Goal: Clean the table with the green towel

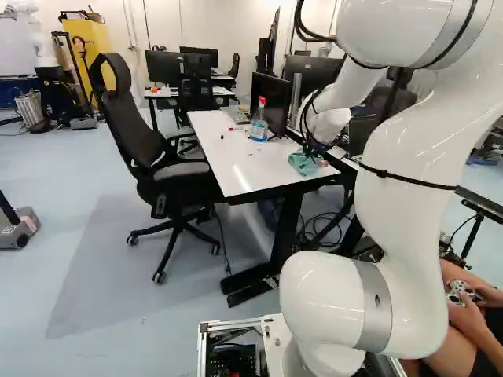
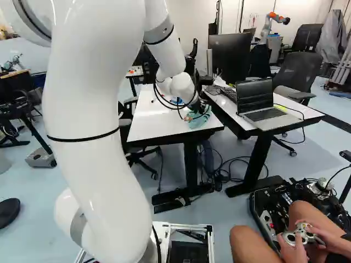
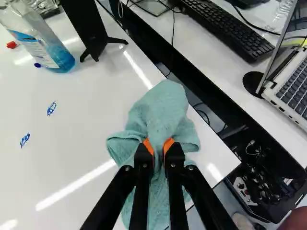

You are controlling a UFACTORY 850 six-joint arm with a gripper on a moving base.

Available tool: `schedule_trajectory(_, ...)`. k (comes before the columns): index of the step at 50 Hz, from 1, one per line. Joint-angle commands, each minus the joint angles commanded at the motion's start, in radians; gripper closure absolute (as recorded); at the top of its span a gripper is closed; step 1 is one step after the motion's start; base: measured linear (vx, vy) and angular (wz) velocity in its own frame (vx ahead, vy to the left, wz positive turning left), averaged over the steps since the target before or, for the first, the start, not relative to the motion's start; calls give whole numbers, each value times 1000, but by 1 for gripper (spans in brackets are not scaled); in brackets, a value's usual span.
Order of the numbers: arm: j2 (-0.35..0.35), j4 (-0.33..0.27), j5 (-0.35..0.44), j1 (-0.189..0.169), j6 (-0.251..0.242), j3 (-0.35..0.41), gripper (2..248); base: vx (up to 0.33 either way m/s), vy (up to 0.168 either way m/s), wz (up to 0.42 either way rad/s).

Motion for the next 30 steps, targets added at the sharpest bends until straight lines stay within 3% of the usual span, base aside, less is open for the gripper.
schedule_trajectory(30, 8, 0, 0, 89, 0, -49, 209, 0, 0, 0)
